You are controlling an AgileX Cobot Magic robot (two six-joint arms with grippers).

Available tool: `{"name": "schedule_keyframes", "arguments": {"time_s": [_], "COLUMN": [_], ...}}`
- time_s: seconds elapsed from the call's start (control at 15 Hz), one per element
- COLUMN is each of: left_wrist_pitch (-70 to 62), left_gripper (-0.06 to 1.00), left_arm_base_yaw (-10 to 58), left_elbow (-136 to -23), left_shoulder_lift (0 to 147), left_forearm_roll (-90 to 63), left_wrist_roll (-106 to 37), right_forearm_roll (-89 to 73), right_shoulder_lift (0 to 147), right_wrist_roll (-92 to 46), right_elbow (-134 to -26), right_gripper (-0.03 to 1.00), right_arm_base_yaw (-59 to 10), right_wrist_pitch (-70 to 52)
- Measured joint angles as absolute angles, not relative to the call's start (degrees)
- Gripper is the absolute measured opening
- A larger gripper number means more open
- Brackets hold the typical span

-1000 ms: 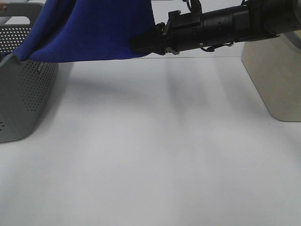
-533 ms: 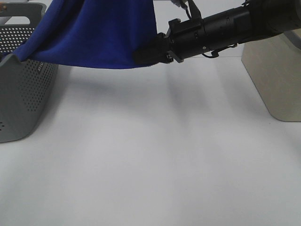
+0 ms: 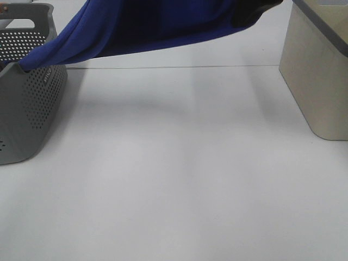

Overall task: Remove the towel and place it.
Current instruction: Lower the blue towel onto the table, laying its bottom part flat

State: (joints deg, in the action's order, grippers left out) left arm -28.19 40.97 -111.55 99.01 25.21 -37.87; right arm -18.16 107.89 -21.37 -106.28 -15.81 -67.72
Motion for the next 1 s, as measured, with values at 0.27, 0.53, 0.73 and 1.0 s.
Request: {"name": "schedule_keyframes", "arguments": {"time_s": [0.27,0.53,0.73,1.0], "left_wrist_pitch": [-17.99,-11.86,-9.91,-7.73], "left_gripper": [0.0,0.0,0.0,0.0], "left_arm_base_yaw": [39.82,33.98,30.6,26.93], "left_elbow": [-111.55,-111.55,-111.55,-111.55], "left_shoulder_lift": [99.01,99.01,99.01,99.58], "left_forearm_roll": [24.47,21.2,17.82,14.21], "left_wrist_roll": [-33.92,-21.6,-15.01,-8.08], "right_forearm_roll": [0.0,12.95,13.18,12.26], "right_shoulder_lift": [107.89,107.89,107.83,108.0], "right_wrist_roll": [-14.44,-7.56,-4.87,-2.86], "right_elbow": [-121.64,-129.37,-130.52,-130.52], "right_gripper": [0.01,0.01,0.01,0.01], "right_arm_base_yaw": [-15.81,-15.81,-15.81,-15.81], "right_wrist_pitch": [-69.44,-66.75,-59.19,-45.26]}}
